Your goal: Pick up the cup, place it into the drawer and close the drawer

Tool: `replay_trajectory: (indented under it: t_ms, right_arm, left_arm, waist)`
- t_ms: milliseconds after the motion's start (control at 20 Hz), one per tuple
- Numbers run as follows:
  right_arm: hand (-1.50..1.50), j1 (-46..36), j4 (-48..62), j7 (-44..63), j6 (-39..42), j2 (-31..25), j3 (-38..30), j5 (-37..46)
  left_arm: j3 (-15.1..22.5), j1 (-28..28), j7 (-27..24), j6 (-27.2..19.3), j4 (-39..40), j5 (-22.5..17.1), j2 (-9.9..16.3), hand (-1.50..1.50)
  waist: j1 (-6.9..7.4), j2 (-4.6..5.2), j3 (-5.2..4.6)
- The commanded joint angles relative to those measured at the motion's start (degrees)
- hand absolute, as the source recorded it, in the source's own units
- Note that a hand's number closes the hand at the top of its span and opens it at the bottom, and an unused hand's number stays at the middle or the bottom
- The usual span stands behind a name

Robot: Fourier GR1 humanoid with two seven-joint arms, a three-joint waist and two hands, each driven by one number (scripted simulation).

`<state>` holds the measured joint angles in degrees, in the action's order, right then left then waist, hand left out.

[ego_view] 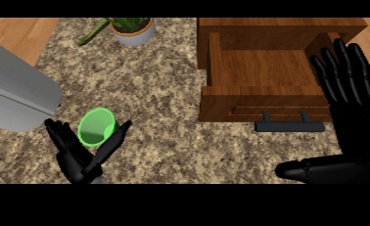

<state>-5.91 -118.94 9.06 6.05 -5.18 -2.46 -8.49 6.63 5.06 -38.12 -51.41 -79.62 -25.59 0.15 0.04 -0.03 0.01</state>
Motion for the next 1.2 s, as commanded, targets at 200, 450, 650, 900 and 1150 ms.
replay_trajectory:
  t_ms: [200, 450, 650, 900, 1150]
  right_arm:
    - [-1.5, -2.1, -1.2, 3.5, -0.3, -0.3, 0.3, -0.3]
    - [-1.5, -2.2, 0.0, 3.2, 0.0, -0.5, -0.1, -0.2]
    - [-1.5, -0.7, 0.2, 0.2, -0.1, 0.8, 1.3, 1.8]
    - [-1.5, 4.4, 1.1, -4.8, 1.1, 2.2, 1.4, 2.0]
    - [-1.5, 2.3, 0.2, -2.4, -1.0, 3.8, 5.5, 5.3]
  left_arm:
    - [-2.1, -2.5, -10.4, 2.5, 8.3, -9.4, -0.1, -1.5]
    - [-7.6, -2.5, -13.0, 8.3, 14.0, -10.3, -0.1, -1.5]
    - [-7.9, -6.0, -17.1, 9.5, 21.2, -12.7, -0.1, -1.5]
    - [-7.0, -5.5, -13.6, 9.4, 18.6, -9.9, -0.1, -1.5]
    - [-5.4, -9.2, -22.4, 12.4, 26.9, -17.0, -0.1, -1.5]
  waist:
    - [-0.04, 0.03, -0.04]
    - [-0.03, 0.05, -0.04]
    - [-0.13, 0.04, -0.03]
    - [-0.09, 0.01, 0.0]
    - [-0.12, 0.04, -0.03]
